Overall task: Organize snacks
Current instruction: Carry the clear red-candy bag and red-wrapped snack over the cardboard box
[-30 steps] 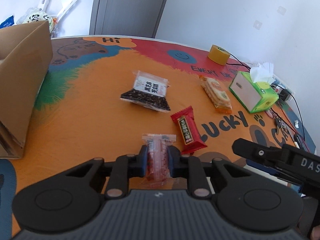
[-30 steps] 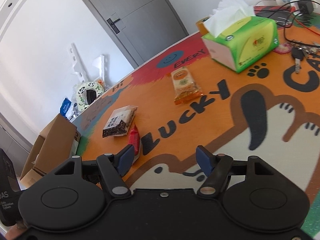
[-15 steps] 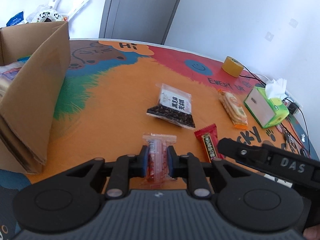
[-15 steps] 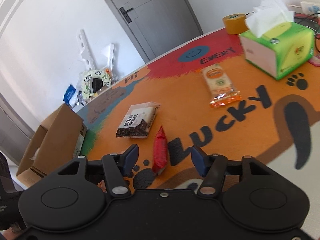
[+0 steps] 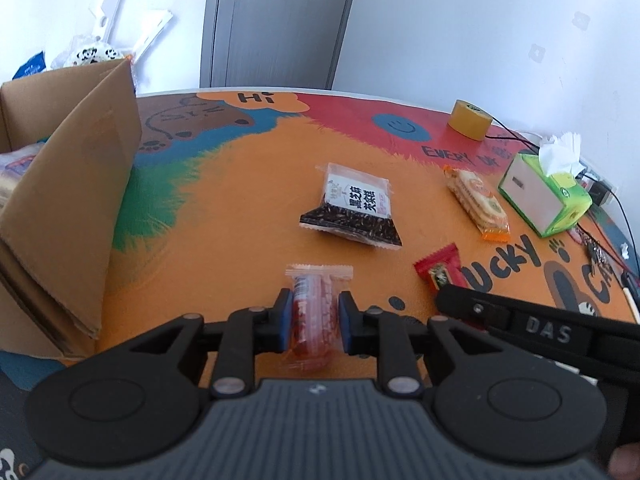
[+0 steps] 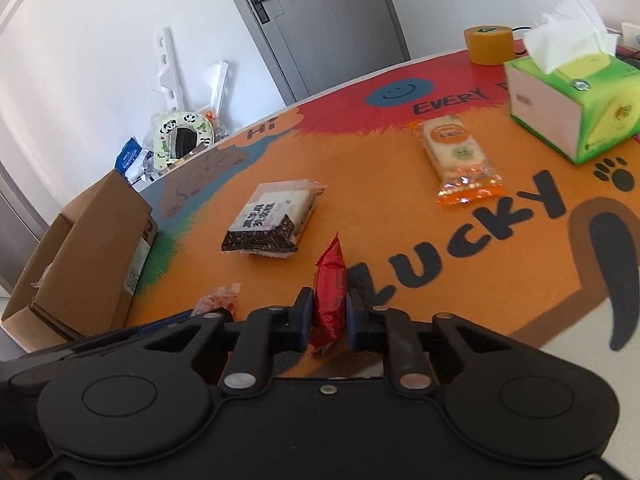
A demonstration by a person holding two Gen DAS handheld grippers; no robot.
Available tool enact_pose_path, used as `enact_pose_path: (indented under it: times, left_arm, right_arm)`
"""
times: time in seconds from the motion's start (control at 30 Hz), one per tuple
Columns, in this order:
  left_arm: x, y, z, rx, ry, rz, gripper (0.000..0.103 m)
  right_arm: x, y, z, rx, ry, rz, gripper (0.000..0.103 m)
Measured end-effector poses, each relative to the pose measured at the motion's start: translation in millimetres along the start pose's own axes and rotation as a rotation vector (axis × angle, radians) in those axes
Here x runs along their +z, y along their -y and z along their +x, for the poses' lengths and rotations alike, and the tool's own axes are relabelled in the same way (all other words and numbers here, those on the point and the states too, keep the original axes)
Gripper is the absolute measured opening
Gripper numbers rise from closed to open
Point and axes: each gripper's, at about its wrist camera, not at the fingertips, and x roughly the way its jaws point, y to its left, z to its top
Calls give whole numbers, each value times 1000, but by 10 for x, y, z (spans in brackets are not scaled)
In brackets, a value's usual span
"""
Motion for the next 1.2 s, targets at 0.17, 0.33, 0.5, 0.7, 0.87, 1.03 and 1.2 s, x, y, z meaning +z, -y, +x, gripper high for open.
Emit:
enact_pose_path:
  times: [0.17,0.33,0.5,0.7,0.87,1.03,1.2]
  left_arm:
    - [-7,-23,-25,-21,0,-16,19]
    - [-15,-22,-133,-39,22,-28,18]
    - [36,-14,-336,-59,67,-22,18]
    - [124,-113,-572,-66,121,-47,18]
    - [190,-210,-786,-71,171,-62,18]
    - [243,-302,-967,-83,209,-78,18]
    - [299,-415,-1105,-80,244,-93,18]
  right_arm:
    - [-63,83,-104,6,6,30,18]
    - [-79,103,-207,15,30,43,18]
    - [-30,19,-352,48,68,42,18]
    - [28,-166,-463,89,92,31,18]
    - [49,-318,-525,115,112,24,18]
    - [81,-504,-579,133,132,-5,18]
    - [106,-641,-610,151,151,-13,18]
